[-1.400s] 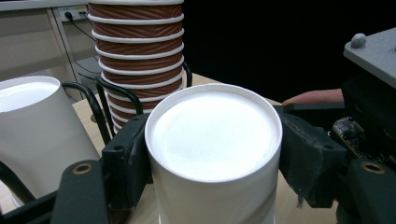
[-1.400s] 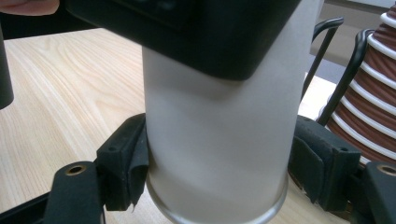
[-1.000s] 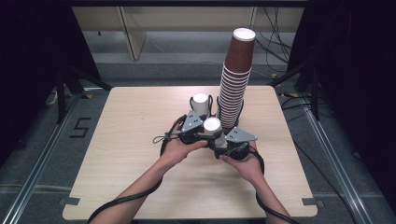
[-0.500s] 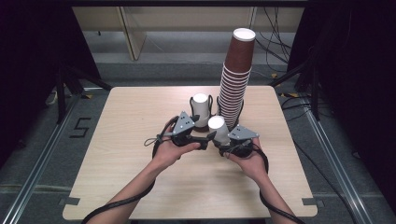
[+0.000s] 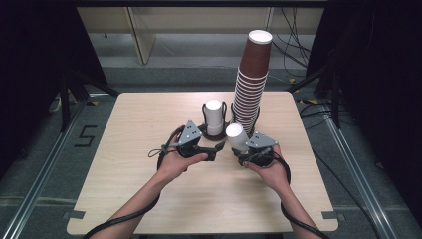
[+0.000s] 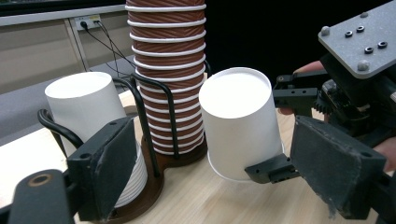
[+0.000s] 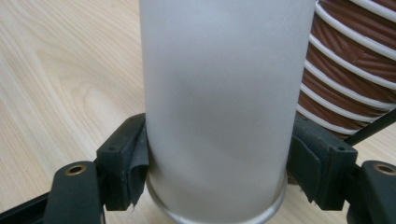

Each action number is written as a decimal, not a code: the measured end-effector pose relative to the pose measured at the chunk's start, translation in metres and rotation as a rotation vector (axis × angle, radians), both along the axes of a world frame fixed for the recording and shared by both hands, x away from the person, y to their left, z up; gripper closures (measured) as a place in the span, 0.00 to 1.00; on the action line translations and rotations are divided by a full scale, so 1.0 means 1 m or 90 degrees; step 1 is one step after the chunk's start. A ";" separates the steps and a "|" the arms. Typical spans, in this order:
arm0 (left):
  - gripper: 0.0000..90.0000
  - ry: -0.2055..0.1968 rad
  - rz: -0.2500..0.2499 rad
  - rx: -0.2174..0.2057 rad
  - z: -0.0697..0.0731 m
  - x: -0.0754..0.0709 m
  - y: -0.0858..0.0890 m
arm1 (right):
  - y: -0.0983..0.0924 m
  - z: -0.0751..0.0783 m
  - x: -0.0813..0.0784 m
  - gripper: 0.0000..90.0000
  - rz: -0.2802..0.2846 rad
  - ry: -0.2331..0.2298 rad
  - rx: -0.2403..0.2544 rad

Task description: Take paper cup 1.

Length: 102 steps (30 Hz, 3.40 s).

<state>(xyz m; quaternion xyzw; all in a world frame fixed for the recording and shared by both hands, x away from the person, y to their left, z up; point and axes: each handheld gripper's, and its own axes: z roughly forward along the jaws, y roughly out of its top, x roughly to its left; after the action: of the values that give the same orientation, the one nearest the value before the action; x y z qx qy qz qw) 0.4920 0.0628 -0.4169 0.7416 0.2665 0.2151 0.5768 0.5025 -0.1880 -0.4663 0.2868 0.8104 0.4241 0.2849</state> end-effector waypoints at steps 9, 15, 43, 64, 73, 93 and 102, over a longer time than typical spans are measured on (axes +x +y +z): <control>0.16 0.001 0.000 0.007 0.000 0.000 0.003 | -0.001 0.000 0.003 0.30 0.020 -0.028 -0.077; 0.16 0.001 -0.004 0.012 0.001 0.000 0.003 | 0.000 0.000 0.003 0.30 0.030 -0.054 -0.143; 0.17 0.060 -0.041 0.036 0.002 0.010 -0.010 | 0.016 0.002 -0.014 0.30 0.100 -0.275 -0.513; 0.17 0.106 -0.112 0.099 -0.008 0.025 -0.031 | 0.022 0.002 -0.018 0.30 0.123 -0.318 -0.548; 0.18 0.104 -0.121 0.102 -0.015 0.027 -0.036 | 0.027 0.003 -0.019 0.30 0.132 -0.329 -0.558; 0.28 0.106 -0.124 0.115 -0.021 0.028 -0.040 | 0.034 0.005 -0.023 0.30 0.117 -0.331 -0.530; 0.29 0.108 -0.123 0.113 -0.021 0.028 -0.041 | 0.034 0.008 -0.022 0.30 0.135 -0.348 -0.546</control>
<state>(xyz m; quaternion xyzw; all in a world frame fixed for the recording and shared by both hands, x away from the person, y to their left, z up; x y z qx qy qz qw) 0.5204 0.0215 -0.4374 0.8275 0.2215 0.1179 0.5023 0.4810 -0.1535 -0.4588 -0.0607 0.8318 0.1397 0.5338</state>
